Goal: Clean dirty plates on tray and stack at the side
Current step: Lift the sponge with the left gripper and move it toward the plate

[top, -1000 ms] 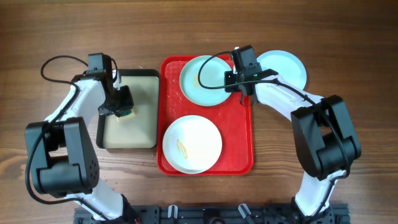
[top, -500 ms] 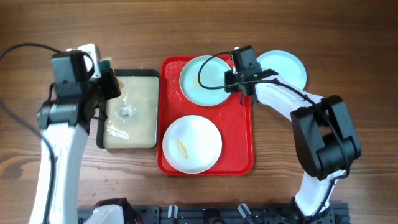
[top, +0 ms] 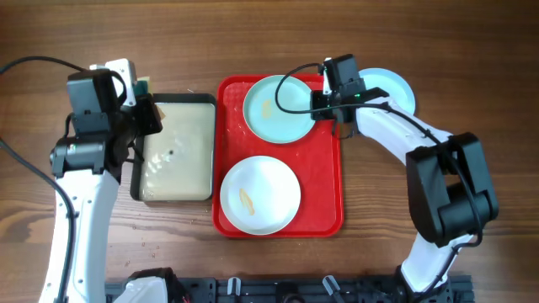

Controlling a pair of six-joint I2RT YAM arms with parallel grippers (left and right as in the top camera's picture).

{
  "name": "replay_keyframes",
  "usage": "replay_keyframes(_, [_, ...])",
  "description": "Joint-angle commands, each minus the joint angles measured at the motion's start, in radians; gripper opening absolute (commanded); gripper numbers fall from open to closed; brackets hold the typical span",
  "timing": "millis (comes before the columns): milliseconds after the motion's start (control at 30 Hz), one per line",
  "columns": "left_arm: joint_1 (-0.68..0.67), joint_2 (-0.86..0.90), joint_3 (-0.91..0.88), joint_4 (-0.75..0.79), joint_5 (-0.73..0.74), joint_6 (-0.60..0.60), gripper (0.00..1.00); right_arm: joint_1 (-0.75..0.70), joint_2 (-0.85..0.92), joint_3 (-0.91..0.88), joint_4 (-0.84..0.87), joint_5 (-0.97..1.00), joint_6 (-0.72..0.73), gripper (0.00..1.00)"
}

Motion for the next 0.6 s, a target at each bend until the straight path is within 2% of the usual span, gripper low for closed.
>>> replay_keyframes(0, [0.002,0.023,0.008,0.004,0.014,0.020,0.04,0.001,-0.024,-0.004,0.025,-0.015,0.023,0.34])
replay_keyframes(200, [0.002,0.035,0.008,0.005,0.020,0.020,0.04,0.003,-0.010,-0.022,0.064,-0.044,0.025,0.21])
replay_keyframes(400, [0.002,0.035,0.008,0.005,0.020,0.020,0.04,0.003,0.021,-0.027,0.083,-0.040,0.025,0.18])
replay_keyframes(500, [0.002,0.035,0.008,0.005,0.020,0.020,0.04,0.003,0.023,-0.027,0.083,-0.041,0.025,0.11])
replay_keyframes(567, [0.002,0.035,0.008,0.005,0.020,0.020,0.04,0.003,0.023,-0.027,0.075,-0.041,0.025,0.13])
